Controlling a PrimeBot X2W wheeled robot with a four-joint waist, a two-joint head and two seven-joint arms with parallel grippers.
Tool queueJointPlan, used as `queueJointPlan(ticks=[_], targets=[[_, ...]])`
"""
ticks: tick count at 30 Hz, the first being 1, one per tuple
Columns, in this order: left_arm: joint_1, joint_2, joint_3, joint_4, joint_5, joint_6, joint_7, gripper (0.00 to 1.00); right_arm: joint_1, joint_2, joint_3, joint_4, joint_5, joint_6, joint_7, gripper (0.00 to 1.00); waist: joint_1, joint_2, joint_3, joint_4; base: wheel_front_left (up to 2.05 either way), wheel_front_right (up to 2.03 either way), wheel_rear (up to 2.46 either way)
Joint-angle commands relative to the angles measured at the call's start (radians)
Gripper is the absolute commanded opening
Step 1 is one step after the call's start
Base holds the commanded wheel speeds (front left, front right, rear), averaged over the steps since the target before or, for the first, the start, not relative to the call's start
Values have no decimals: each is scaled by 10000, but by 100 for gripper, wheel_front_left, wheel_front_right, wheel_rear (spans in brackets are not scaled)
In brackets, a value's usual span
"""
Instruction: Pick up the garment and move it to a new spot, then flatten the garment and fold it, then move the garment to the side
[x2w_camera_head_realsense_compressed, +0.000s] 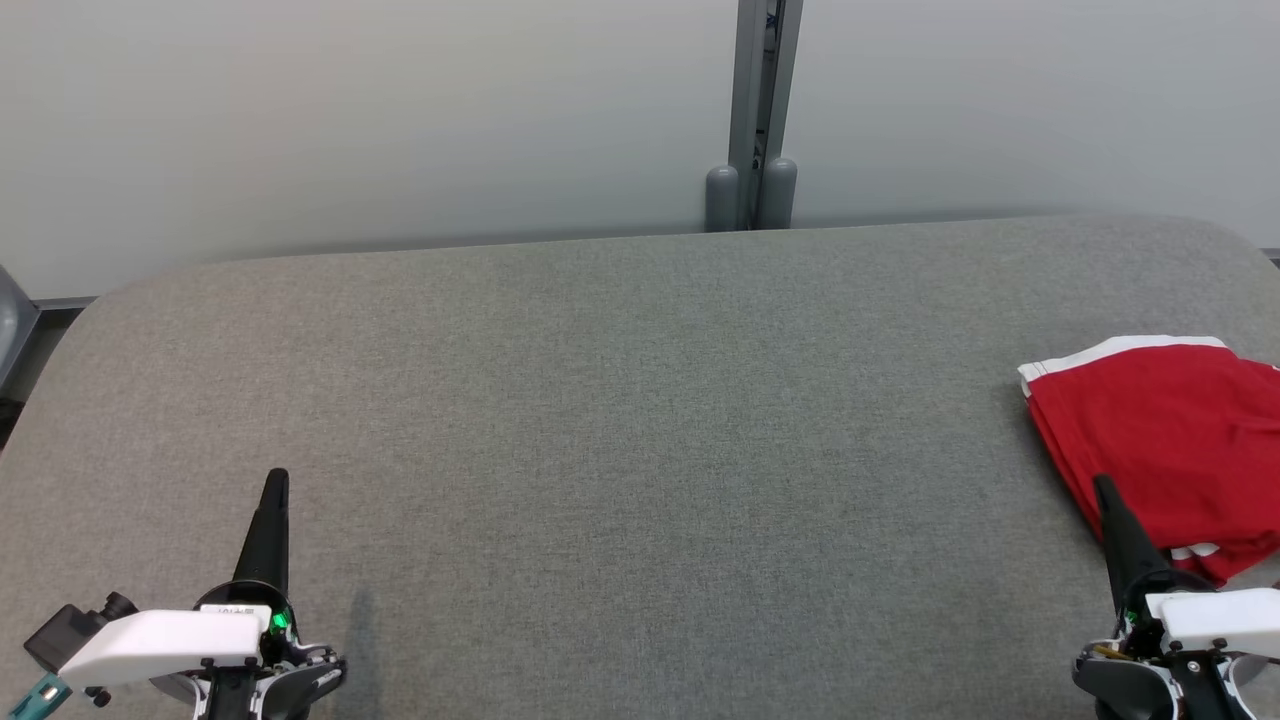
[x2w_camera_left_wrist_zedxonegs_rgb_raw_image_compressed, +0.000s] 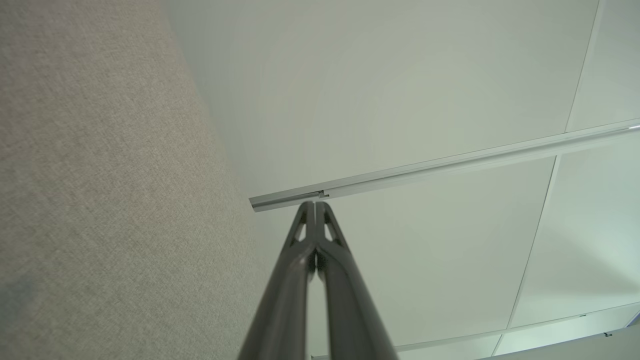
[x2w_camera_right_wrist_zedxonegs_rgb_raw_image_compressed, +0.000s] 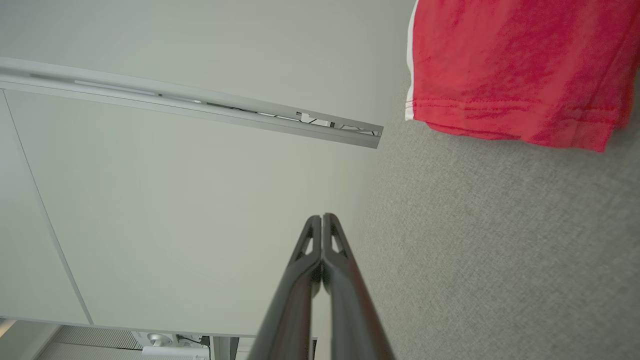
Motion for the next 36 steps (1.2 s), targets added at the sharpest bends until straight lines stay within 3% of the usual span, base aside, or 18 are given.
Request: queueJointPlan(ticks=[1,22,36], targets=[[-189,41,78,5,-210,-77,67,0,-173,-72,-60,-17,274,4,91,0,0,-1,-3,7,0,0,0],[-505,7,353,197,-1507,-300,493,0,-391,-49,-177,137,1845,4,512,0,0,-1,-46,95,0,0,0],[-493,-40,412,201,-1431,-295,548,0,-376,-4,-229,139,1774,4,546,0,0,-1,-47,97,0,0,0]])
